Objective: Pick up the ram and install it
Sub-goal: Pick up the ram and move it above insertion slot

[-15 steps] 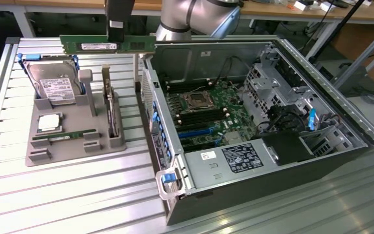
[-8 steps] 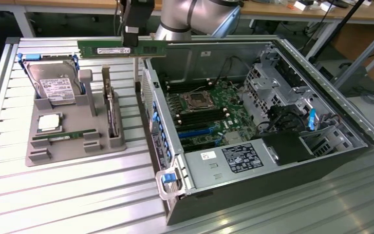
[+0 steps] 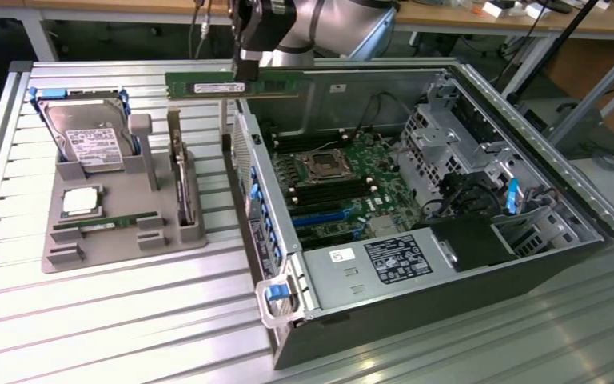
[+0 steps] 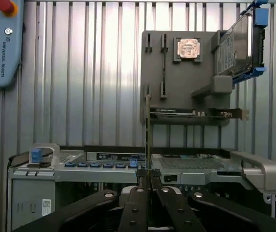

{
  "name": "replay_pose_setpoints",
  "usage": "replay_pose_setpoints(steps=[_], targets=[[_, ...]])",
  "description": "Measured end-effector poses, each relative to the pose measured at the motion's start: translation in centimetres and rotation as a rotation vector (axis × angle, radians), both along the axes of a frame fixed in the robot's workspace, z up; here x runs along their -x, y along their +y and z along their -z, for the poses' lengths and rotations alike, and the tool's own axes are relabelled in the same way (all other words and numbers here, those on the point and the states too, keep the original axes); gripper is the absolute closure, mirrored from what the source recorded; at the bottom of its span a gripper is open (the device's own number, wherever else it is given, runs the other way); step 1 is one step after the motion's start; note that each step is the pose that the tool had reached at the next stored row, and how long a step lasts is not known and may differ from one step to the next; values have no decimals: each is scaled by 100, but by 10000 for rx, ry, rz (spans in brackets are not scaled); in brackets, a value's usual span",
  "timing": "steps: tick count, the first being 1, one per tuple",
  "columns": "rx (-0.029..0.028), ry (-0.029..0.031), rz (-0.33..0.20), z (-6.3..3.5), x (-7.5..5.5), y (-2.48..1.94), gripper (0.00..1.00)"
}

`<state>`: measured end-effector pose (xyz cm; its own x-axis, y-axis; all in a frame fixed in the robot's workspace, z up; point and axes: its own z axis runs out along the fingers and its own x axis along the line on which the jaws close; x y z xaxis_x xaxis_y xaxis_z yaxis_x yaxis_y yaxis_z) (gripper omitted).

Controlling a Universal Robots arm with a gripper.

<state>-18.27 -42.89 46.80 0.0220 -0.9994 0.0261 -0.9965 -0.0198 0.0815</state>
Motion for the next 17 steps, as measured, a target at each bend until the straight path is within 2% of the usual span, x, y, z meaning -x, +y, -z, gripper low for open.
replay_pose_setpoints(steps=[10, 12, 17], targets=[[0, 83, -251, 65, -588, 0, 88], [8, 148, -283, 100, -757, 0, 88], [47, 296, -321, 190, -1053, 0, 88]])
